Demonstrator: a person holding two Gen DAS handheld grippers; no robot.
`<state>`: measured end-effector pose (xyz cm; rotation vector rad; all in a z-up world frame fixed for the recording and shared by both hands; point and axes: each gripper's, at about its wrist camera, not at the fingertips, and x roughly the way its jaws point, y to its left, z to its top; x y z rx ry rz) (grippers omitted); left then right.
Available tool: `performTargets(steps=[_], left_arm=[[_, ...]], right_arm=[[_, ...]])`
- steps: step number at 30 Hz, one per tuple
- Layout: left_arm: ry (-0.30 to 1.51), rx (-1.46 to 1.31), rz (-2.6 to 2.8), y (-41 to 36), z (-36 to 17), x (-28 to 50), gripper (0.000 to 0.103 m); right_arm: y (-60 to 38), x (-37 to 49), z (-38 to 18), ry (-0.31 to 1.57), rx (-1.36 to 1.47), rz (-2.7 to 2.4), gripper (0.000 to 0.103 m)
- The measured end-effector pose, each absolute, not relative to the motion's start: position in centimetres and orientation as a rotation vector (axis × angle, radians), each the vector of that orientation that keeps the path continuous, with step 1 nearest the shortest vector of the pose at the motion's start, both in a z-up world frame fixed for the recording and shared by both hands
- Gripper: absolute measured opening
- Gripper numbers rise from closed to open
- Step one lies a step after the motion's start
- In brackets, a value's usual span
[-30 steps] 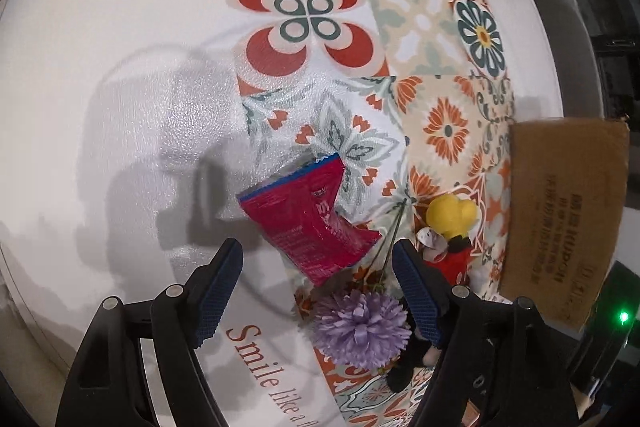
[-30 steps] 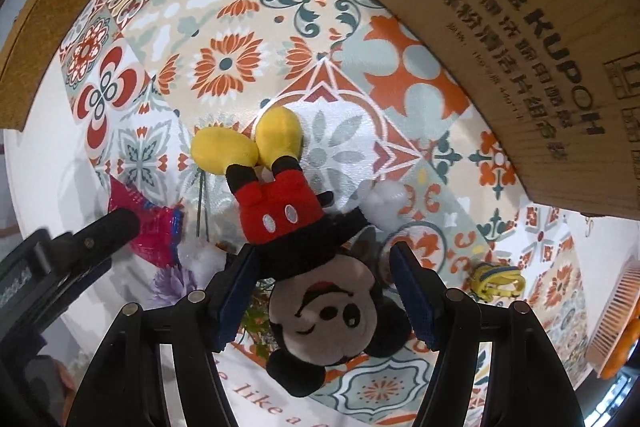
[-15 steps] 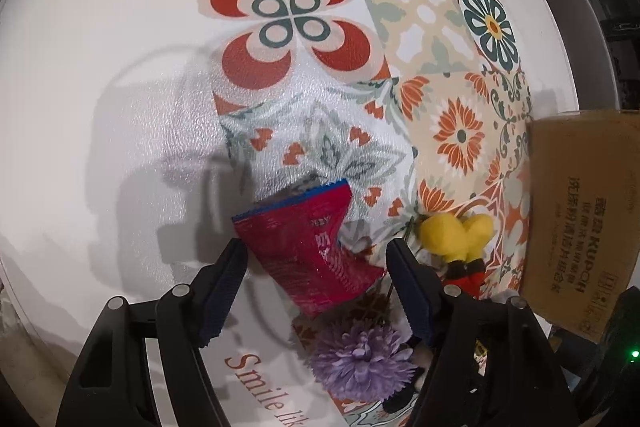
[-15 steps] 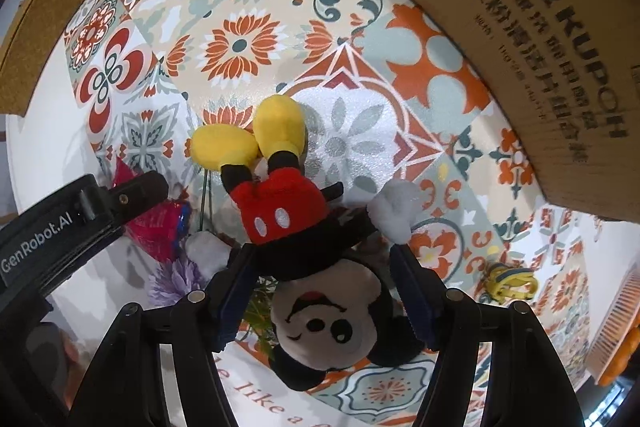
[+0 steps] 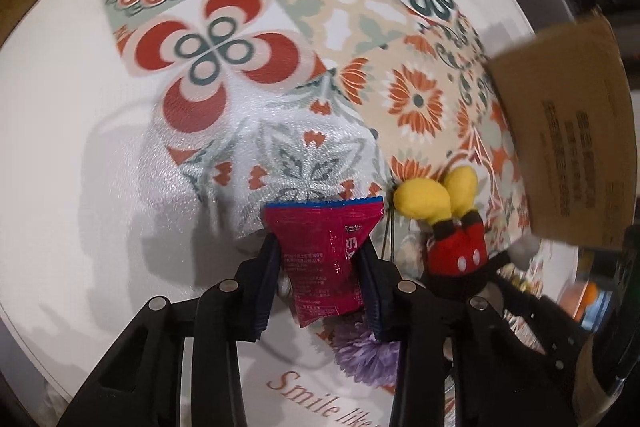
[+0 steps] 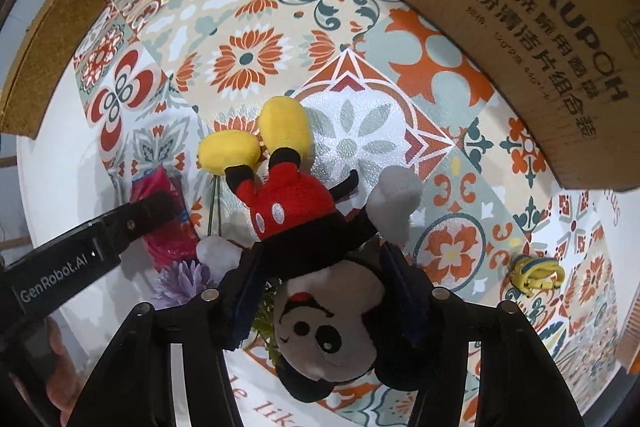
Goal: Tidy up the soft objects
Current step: 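Close left tool on the pink pouch while right tool grips the Mickey plush, then lift the pink pouch with left tool while right tool carries Mickey toward the box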
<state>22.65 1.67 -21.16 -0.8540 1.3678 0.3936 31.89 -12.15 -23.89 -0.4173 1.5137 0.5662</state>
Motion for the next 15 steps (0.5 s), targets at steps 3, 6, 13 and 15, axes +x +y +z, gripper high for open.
performTargets(steps=[3, 6, 13, 15], left_arm=[[1.382, -0.810, 0.352, 1.4, -21.1, 22.9, 0.036], [1.377, -0.756, 0.324, 1.0, -20.7, 23.4, 0.036], [1.344, -0.651, 0.257, -0.1, -19.0, 24.1, 0.036], [1.329, -0.625, 0.234, -0.5, -18.4, 24.2, 0.036]], right_arm=[[-13.0, 31.3, -23.0, 1.488, -0.374, 0.543, 0.055], [-13.9, 31.2, -22.4, 1.461, -0.339, 0.518, 0.054], [-16.0, 31.1, -19.5, 1.402, -0.249, 0.459, 0.054], [-16.5, 31.0, -18.5, 1.384, -0.237, 0.438, 0.054]])
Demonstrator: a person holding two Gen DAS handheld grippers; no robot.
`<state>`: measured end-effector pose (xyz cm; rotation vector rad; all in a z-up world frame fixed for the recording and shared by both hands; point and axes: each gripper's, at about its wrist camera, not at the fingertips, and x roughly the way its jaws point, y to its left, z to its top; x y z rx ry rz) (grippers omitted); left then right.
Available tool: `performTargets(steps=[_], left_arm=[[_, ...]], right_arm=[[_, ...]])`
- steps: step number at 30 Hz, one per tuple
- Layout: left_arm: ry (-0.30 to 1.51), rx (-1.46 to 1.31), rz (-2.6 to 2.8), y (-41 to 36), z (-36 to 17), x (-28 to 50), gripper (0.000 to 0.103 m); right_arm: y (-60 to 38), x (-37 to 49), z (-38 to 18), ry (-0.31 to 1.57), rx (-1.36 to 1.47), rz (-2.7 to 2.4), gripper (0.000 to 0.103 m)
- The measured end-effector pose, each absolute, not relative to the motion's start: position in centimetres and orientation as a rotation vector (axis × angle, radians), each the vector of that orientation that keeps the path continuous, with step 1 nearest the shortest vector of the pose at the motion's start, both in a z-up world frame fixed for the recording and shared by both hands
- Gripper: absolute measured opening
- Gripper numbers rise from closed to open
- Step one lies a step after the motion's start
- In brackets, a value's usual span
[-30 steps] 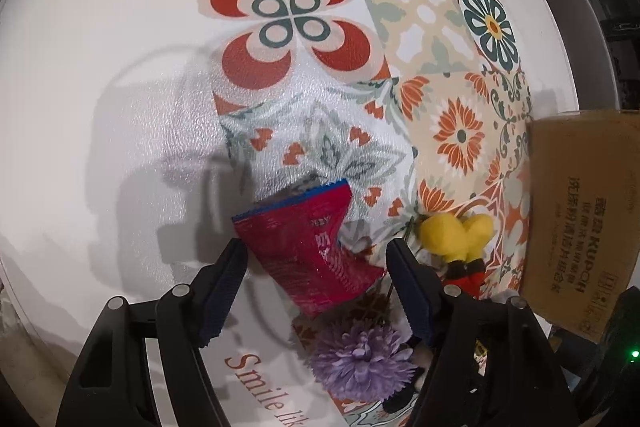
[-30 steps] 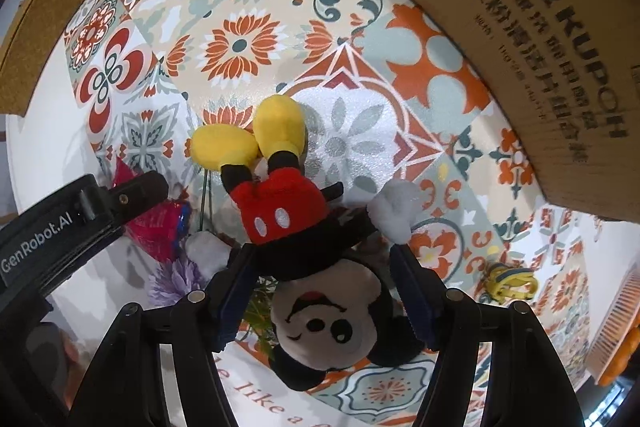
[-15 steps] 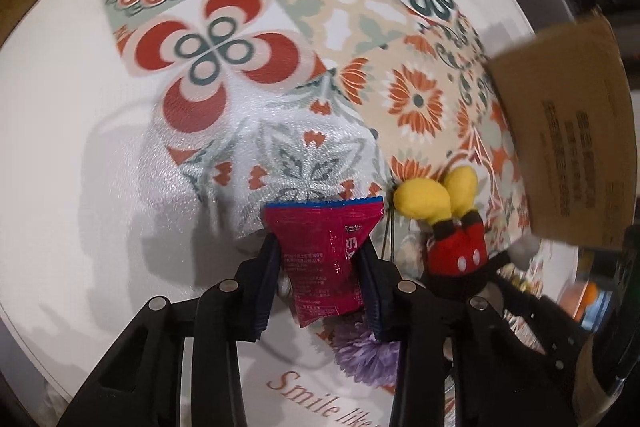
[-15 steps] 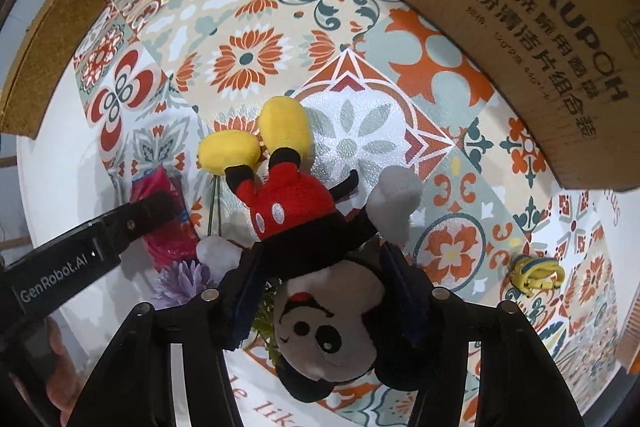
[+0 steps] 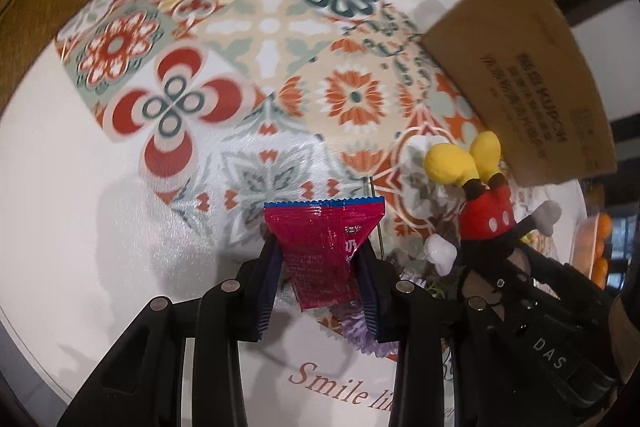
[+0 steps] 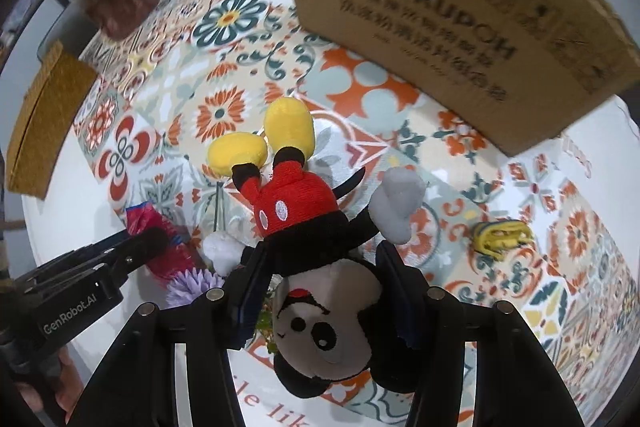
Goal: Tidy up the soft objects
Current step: 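Lift the pink pouch with left tool while right tool carries Mickey toward the box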
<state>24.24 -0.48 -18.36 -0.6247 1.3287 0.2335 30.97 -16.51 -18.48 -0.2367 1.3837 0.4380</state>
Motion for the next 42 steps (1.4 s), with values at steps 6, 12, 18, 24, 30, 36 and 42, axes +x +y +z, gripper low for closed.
performTargets(steps=[6, 12, 18, 24, 30, 36, 42], left_arm=[[1.289, -0.561, 0.158, -0.9, -16.5, 24.1, 0.036], [1.221, -0.493, 0.132, -1.1, -14.3, 23.7, 0.035], [1.151, -0.451, 0.093, -1.1, -12.0, 23.4, 0.035], [1.089, -0.413, 0.027, -1.3, -9.5, 23.4, 0.035], [1.017, -0.353, -0.023, -1.8, -6.8, 23.5, 0.035], [0.945, -0.295, -0.077, -2.2, -3.9, 23.8, 0.035], [0.896, -0.258, -0.134, -2.5, -1.7, 24.4, 0.035]], right_arm=[[-17.9, 30.8, -16.2, 1.324, -0.184, 0.388, 0.054], [-18.2, 30.3, -13.6, 1.226, -0.154, 0.316, 0.054], [-18.7, 29.6, -11.6, 1.181, -0.100, 0.303, 0.054], [-19.1, 28.6, -9.9, 1.136, -0.034, 0.281, 0.054], [-20.0, 27.6, -7.8, 1.063, 0.051, 0.244, 0.054], [-20.6, 26.8, -5.5, 0.987, 0.107, 0.202, 0.054], [-21.0, 26.4, -3.7, 0.928, 0.161, 0.170, 0.054]])
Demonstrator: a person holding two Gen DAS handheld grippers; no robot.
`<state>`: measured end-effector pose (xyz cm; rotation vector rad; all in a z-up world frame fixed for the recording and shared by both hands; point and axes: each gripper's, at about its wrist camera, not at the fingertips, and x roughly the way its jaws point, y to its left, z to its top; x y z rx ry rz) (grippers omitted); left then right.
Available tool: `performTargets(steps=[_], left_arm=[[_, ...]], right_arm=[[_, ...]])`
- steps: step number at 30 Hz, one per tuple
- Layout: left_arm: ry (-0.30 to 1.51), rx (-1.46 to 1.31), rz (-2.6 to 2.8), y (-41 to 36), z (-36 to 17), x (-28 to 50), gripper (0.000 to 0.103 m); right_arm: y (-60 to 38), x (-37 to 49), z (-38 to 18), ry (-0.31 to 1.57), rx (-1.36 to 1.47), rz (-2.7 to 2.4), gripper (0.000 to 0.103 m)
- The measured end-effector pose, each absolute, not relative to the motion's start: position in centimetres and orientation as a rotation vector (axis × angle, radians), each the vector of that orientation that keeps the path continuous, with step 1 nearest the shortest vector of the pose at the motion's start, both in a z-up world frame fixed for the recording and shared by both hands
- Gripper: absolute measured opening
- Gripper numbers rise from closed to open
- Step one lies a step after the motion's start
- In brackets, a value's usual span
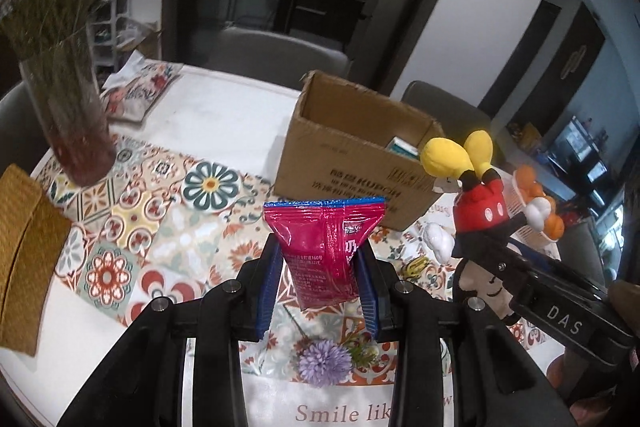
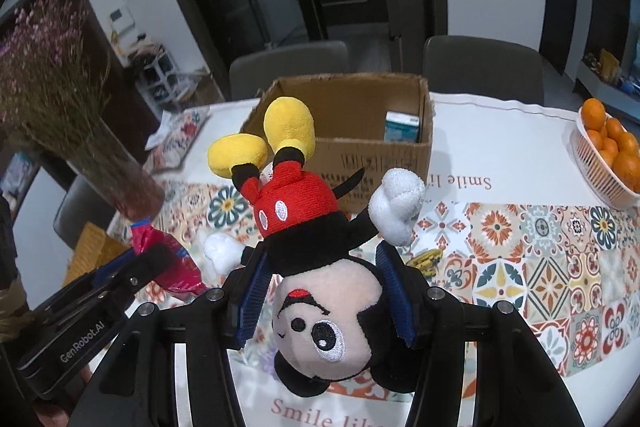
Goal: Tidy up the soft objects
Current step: 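Lift the pink pouch with left tool while right tool carries Mickey toward the box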
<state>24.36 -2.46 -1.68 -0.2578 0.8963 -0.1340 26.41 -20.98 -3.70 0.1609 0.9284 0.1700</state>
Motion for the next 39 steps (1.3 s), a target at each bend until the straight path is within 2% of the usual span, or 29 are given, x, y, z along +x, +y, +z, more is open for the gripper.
performTargets(steps=[18, 39], left_arm=[[0.822, -0.189, -0.256, -3.4, 1.5, 28.8, 0.035], [0.818, -0.049, -0.335, -5.5, 2.5, 37.9, 0.035]], right_arm=[[-21.7, 29.2, -1.0, 0.852, 0.226, 0.128, 0.054], [-21.6, 39.7, 0.6, 0.926, -0.007, 0.188, 0.055]])
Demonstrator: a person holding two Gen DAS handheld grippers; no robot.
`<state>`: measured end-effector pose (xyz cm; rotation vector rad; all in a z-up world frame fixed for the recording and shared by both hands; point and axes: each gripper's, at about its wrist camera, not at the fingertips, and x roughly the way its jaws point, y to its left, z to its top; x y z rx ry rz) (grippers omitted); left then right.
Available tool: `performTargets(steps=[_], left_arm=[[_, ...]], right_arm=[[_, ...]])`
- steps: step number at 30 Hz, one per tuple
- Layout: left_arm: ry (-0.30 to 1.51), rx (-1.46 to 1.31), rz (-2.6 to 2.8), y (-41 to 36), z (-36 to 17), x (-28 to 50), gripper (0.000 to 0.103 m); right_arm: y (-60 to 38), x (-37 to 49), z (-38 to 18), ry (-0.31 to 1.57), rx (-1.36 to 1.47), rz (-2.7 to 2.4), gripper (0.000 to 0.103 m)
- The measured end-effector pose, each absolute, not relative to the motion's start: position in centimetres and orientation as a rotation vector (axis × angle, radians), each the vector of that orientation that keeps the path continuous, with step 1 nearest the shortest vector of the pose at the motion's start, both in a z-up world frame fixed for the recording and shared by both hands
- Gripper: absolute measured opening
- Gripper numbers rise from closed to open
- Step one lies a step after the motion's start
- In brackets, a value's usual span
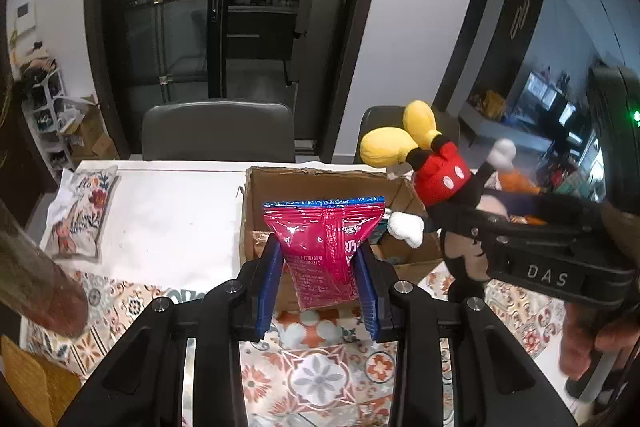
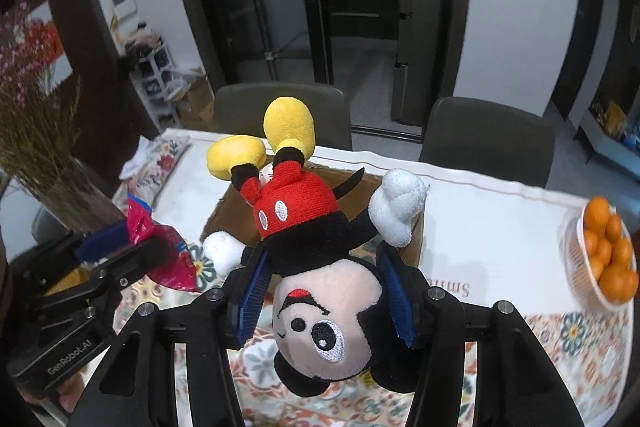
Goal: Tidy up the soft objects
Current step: 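Lift the pink pouch with left tool while right tool carries Mickey toward the box, then open left tool over the box while right tool releases the Mickey plush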
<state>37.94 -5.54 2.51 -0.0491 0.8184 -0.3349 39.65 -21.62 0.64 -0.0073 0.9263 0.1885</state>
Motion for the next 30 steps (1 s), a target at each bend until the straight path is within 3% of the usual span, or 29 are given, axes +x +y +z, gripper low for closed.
performTargets(steps=[12, 25, 30], left_arm=[[0.886, 0.033, -0.374, -6.7, 1.2, 43.6, 0.035], [1.005, 0.050, -0.396, -8.0, -2.7, 48.1, 0.036], [1.049, 0.038, -0.385, -8.4, -3.9, 48.8, 0.053]], right_arm=[[-19.9, 46.6, -0.6, 1.027, -0.238, 0.286, 0.055], [-20.7, 50.0, -5.6, 1.132, -0.182, 0.323, 0.059], [-21.5, 50.7, -6.4, 1.137, -0.151, 0.272, 0.069]])
